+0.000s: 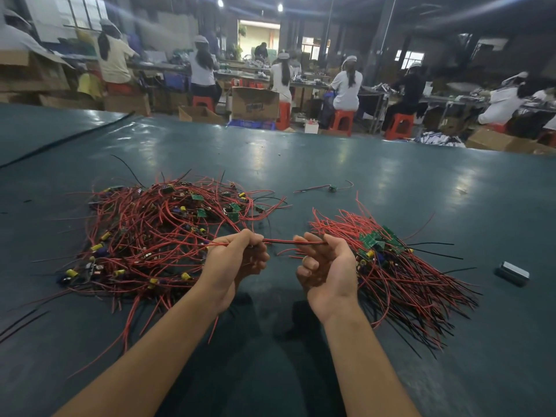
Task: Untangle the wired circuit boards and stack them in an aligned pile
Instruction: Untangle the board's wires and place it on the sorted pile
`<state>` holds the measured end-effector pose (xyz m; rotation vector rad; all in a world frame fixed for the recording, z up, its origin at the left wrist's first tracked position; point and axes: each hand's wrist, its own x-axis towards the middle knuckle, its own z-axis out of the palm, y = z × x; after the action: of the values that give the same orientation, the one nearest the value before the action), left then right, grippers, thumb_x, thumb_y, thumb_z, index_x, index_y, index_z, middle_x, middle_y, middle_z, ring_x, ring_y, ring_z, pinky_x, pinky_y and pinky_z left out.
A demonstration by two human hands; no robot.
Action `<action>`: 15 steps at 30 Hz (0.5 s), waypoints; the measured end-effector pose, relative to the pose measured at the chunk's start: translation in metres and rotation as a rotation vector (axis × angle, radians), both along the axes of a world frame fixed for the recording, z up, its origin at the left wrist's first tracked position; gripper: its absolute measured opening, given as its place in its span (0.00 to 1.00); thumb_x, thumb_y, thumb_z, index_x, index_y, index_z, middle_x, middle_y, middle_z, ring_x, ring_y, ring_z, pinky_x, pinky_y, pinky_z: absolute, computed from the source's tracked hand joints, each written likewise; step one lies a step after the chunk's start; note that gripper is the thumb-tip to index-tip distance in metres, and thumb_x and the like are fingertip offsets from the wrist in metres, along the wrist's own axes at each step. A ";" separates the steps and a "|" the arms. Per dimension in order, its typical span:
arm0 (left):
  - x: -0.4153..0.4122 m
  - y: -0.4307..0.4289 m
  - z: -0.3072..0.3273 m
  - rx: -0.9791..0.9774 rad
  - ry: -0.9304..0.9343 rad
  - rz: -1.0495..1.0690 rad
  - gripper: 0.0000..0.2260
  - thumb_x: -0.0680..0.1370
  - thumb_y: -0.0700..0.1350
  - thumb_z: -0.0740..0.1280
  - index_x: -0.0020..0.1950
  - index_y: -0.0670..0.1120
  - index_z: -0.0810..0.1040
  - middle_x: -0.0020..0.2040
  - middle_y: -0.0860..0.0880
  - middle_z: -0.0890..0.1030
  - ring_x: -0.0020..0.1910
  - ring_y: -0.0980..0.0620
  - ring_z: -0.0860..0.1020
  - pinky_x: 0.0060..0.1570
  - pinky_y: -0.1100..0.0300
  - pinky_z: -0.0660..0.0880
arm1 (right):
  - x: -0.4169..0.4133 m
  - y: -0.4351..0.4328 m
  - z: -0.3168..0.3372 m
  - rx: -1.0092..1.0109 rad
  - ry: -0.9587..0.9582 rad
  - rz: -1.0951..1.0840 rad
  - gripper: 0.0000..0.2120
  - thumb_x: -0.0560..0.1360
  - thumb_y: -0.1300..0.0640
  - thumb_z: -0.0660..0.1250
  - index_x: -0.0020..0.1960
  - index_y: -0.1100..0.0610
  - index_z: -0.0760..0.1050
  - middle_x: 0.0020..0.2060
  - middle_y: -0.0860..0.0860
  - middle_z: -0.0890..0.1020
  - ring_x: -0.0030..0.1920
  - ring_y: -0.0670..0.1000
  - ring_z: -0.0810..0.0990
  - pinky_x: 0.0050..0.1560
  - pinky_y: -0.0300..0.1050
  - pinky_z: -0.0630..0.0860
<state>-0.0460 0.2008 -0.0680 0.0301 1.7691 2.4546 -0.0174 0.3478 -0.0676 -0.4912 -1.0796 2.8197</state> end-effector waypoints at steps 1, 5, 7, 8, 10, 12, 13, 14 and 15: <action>0.000 0.000 0.000 0.001 0.004 -0.004 0.20 0.76 0.36 0.64 0.25 0.47 0.81 0.27 0.48 0.79 0.24 0.54 0.77 0.26 0.64 0.74 | 0.000 0.000 -0.001 -0.005 -0.001 -0.010 0.16 0.79 0.54 0.58 0.41 0.61 0.79 0.37 0.57 0.86 0.20 0.46 0.66 0.21 0.34 0.63; 0.003 0.003 -0.002 -0.018 0.026 -0.031 0.21 0.77 0.35 0.63 0.25 0.46 0.81 0.27 0.48 0.79 0.24 0.54 0.77 0.26 0.64 0.74 | -0.001 0.002 -0.003 0.034 -0.018 -0.053 0.18 0.81 0.51 0.57 0.43 0.60 0.80 0.37 0.56 0.86 0.21 0.45 0.68 0.22 0.33 0.63; 0.004 0.005 -0.002 -0.030 0.040 -0.033 0.21 0.77 0.35 0.63 0.25 0.46 0.81 0.27 0.47 0.80 0.24 0.53 0.77 0.25 0.64 0.74 | -0.003 0.002 -0.005 0.124 -0.039 -0.090 0.21 0.82 0.47 0.57 0.43 0.58 0.81 0.37 0.53 0.86 0.22 0.44 0.68 0.22 0.33 0.64; 0.005 0.005 -0.003 -0.038 0.048 -0.031 0.21 0.77 0.34 0.63 0.26 0.45 0.81 0.27 0.46 0.80 0.24 0.53 0.77 0.26 0.64 0.74 | -0.003 0.000 -0.006 0.201 -0.053 -0.120 0.22 0.82 0.45 0.57 0.43 0.57 0.82 0.37 0.52 0.86 0.22 0.43 0.68 0.22 0.33 0.64; 0.006 0.006 -0.003 -0.057 0.065 -0.027 0.20 0.77 0.34 0.64 0.27 0.45 0.82 0.28 0.45 0.80 0.25 0.52 0.77 0.26 0.64 0.74 | -0.005 -0.006 -0.010 0.401 -0.073 -0.192 0.23 0.82 0.43 0.59 0.41 0.57 0.83 0.34 0.51 0.86 0.21 0.43 0.68 0.22 0.34 0.65; 0.007 0.006 -0.003 -0.076 0.079 -0.020 0.18 0.77 0.34 0.64 0.28 0.44 0.82 0.29 0.44 0.80 0.26 0.51 0.77 0.26 0.63 0.74 | -0.004 -0.014 -0.014 0.584 -0.069 -0.245 0.24 0.82 0.44 0.60 0.38 0.58 0.83 0.28 0.49 0.83 0.21 0.43 0.67 0.24 0.36 0.65; 0.008 0.006 -0.003 -0.088 0.088 -0.018 0.17 0.77 0.35 0.65 0.29 0.44 0.82 0.30 0.43 0.81 0.26 0.51 0.77 0.26 0.63 0.74 | -0.003 -0.020 -0.015 0.648 -0.058 -0.260 0.25 0.81 0.45 0.61 0.37 0.61 0.83 0.24 0.49 0.79 0.21 0.44 0.65 0.25 0.37 0.64; 0.008 0.007 -0.003 -0.101 0.096 -0.018 0.17 0.78 0.35 0.65 0.30 0.44 0.82 0.30 0.43 0.81 0.27 0.51 0.78 0.27 0.63 0.74 | -0.002 -0.025 -0.017 0.701 -0.039 -0.263 0.26 0.81 0.46 0.62 0.37 0.66 0.82 0.23 0.50 0.74 0.22 0.44 0.64 0.26 0.37 0.62; 0.009 0.008 -0.004 -0.116 0.103 -0.020 0.16 0.78 0.36 0.66 0.31 0.44 0.82 0.31 0.43 0.82 0.28 0.51 0.79 0.28 0.63 0.75 | -0.001 -0.030 -0.019 0.737 -0.008 -0.253 0.27 0.80 0.47 0.63 0.38 0.70 0.80 0.23 0.51 0.71 0.23 0.44 0.64 0.26 0.37 0.62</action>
<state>-0.0368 0.2089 -0.0716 0.1658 1.9390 2.3722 -0.0182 0.3173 -0.0863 -0.5030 -1.7740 2.0023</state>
